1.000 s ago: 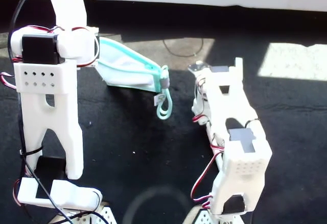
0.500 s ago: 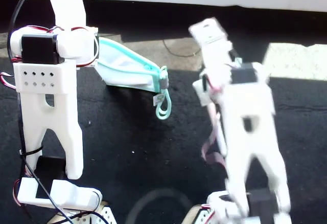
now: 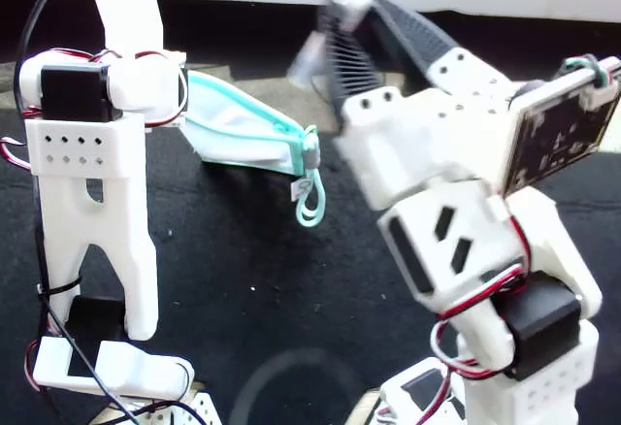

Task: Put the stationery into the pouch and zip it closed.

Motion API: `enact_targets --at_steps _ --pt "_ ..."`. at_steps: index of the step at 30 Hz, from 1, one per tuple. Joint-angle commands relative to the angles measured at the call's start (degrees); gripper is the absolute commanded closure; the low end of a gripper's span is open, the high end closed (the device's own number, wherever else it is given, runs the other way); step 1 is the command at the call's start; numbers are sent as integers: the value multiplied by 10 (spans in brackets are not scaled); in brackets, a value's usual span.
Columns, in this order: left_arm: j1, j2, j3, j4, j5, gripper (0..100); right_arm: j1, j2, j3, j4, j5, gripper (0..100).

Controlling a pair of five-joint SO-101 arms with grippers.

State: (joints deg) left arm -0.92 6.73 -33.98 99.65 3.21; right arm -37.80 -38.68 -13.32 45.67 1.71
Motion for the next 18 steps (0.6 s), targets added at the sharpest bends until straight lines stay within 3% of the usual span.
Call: enact_targets --at_steps 1,12,18 --pt "0 26 6 8 2 992 -50 58 -50 -17 -5 993" --pt "-3 26 6 8 2 992 -55 203 -42 -20 -5 993" --pt "-3 26 6 8 2 992 -54 236 38 -20 -5 993"
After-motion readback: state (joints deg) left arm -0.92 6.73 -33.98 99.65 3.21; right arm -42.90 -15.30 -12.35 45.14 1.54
